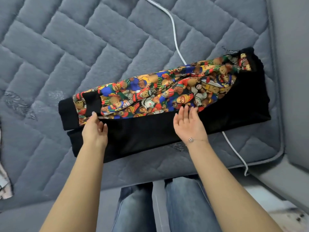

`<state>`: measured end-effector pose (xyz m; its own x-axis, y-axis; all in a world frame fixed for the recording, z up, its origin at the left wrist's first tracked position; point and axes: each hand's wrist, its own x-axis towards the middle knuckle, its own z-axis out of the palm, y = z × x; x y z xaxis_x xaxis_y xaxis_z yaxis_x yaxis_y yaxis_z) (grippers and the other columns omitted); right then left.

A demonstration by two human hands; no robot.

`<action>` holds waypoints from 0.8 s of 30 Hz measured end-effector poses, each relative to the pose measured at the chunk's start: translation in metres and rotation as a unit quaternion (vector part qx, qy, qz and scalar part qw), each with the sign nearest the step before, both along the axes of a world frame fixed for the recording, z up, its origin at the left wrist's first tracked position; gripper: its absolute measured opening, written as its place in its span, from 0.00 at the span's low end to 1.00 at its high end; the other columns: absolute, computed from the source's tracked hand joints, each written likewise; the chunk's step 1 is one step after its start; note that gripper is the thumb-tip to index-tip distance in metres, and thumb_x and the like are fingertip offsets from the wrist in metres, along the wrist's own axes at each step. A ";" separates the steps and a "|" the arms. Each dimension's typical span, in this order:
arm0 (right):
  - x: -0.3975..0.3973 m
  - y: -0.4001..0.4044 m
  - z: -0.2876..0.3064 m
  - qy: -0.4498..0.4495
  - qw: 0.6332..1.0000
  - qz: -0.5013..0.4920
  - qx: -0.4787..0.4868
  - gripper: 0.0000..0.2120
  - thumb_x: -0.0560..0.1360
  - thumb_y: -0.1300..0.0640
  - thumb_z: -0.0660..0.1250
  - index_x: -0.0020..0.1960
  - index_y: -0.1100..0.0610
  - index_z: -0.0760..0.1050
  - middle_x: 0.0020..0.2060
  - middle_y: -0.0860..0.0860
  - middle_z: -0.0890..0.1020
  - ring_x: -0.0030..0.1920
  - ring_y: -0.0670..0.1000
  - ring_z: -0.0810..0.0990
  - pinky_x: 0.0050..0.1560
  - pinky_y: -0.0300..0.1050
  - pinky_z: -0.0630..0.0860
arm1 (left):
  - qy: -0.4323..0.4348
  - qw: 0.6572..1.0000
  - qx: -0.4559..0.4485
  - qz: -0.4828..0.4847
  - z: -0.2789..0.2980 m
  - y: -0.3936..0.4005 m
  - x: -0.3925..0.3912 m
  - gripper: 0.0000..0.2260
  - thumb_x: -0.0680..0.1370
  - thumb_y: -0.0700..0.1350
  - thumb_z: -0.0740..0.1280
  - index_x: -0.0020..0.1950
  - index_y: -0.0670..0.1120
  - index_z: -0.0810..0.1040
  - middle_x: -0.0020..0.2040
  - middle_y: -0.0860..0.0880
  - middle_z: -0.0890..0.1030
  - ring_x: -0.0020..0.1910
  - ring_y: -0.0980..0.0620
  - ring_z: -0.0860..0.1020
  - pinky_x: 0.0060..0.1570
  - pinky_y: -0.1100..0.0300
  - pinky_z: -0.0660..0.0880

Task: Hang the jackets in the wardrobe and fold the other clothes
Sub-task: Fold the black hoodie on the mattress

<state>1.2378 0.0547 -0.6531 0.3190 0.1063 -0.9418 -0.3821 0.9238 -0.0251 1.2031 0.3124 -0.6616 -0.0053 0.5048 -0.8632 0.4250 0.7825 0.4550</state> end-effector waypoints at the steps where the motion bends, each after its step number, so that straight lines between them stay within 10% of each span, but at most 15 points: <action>1: -0.003 -0.005 0.002 0.009 1.000 0.002 -0.012 0.13 0.83 0.52 0.58 0.54 0.59 0.77 0.52 0.51 0.82 0.60 0.49 0.77 0.48 0.45 0.75 | -0.008 1.000 -0.012 -0.003 0.001 0.003 -0.003 0.17 0.79 0.50 0.69 0.66 0.47 0.75 0.64 0.53 0.77 0.67 0.56 0.73 0.45 0.65 0.75; 6: -0.027 -0.017 0.001 0.012 0.983 0.160 -0.090 0.09 0.81 0.53 0.62 0.47 0.57 0.74 0.54 0.55 0.84 0.60 0.53 0.80 0.52 0.49 0.78 | -0.010 0.999 -0.027 -0.040 0.003 0.002 0.001 0.28 0.75 0.51 0.73 0.72 0.48 0.68 0.66 0.48 0.75 0.67 0.52 0.73 0.54 0.57 0.74; 11: 0.009 0.004 -0.004 -0.014 0.969 0.202 -0.141 0.29 0.75 0.36 0.64 0.64 0.57 0.71 0.56 0.53 0.79 0.58 0.53 0.78 0.59 0.50 0.74 | 0.033 0.983 0.094 -0.154 -0.011 0.004 0.001 0.10 0.77 0.51 0.71 0.52 0.51 0.73 0.51 0.53 0.76 0.48 0.57 0.74 0.45 0.61 0.72; 16: 0.014 0.010 -0.010 0.025 0.970 0.110 -0.215 0.17 0.82 0.50 0.60 0.65 0.60 0.71 0.63 0.54 0.77 0.68 0.51 0.73 0.63 0.44 0.70 | 0.026 0.957 0.184 -0.223 -0.008 0.011 -0.010 0.13 0.79 0.49 0.69 0.37 0.50 0.70 0.40 0.53 0.73 0.36 0.59 0.70 0.39 0.63 0.70; 20: -0.020 -0.012 -0.009 0.037 0.973 0.035 -0.224 0.11 0.84 0.60 0.56 0.62 0.57 0.74 0.47 0.53 0.78 0.49 0.50 0.78 0.50 0.40 0.76 | -0.078 0.951 0.253 -0.157 0.006 0.033 -0.016 0.14 0.82 0.43 0.63 0.37 0.48 0.66 0.34 0.52 0.69 0.31 0.60 0.68 0.34 0.66 0.68; 24: -0.056 -0.022 -0.021 0.095 0.941 0.139 -0.292 0.09 0.81 0.64 0.61 0.59 0.65 0.74 0.54 0.59 0.78 0.41 0.52 0.80 0.48 0.47 0.77 | -0.055 0.964 0.192 -0.178 0.007 0.032 -0.036 0.09 0.84 0.47 0.58 0.44 0.49 0.67 0.40 0.50 0.72 0.39 0.54 0.73 0.41 0.58 0.73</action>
